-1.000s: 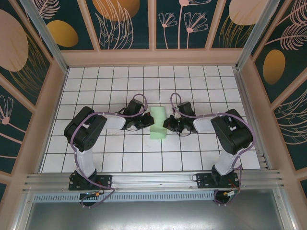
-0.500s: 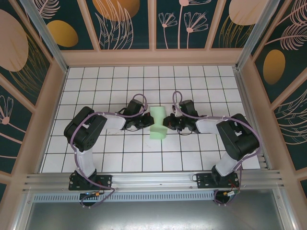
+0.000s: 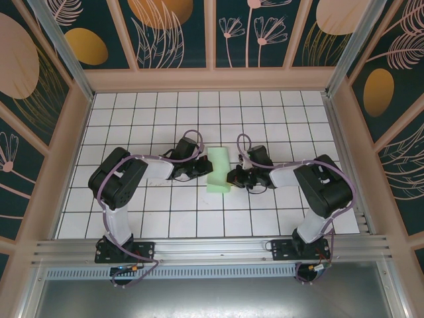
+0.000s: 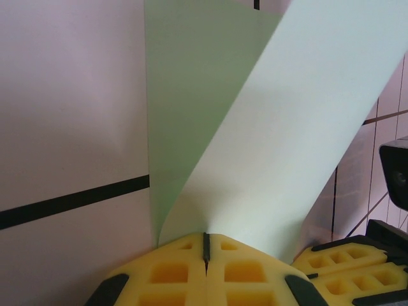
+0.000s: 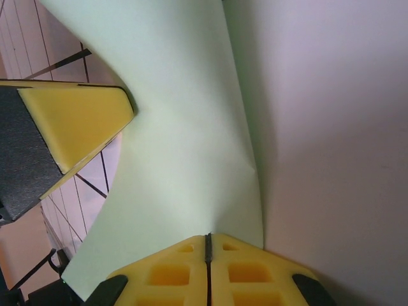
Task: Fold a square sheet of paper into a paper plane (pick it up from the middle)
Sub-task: Fold the square sheet of paper in half at the center of the table.
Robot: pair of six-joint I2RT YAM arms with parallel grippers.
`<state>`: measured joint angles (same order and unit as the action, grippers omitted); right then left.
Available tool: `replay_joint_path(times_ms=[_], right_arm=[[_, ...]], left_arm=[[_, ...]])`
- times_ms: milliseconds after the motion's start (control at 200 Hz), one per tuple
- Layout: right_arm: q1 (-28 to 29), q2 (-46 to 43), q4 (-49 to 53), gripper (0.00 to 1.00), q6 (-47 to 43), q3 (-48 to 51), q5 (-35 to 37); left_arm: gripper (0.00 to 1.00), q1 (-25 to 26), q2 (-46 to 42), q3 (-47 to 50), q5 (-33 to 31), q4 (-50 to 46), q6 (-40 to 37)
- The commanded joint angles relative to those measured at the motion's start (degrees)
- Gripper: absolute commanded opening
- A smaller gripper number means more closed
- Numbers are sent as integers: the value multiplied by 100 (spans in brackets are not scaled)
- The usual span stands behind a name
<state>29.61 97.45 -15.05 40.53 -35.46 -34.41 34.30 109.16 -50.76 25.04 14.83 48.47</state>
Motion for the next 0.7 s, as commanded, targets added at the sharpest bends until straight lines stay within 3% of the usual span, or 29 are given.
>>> replay_joint_path(times_ms=[0,220,691], right_arm=[[142,-184,422,9,-145,-108,144],[327,-558,34,9,74,-29,-32],[380,-133,-147,10,78,509,181]], left_arm=[[0,39,167,188,-278,-582,-127],[0,41,167,186,-271,-587,-131],[0,39,184,185,-275,-588,-152]])
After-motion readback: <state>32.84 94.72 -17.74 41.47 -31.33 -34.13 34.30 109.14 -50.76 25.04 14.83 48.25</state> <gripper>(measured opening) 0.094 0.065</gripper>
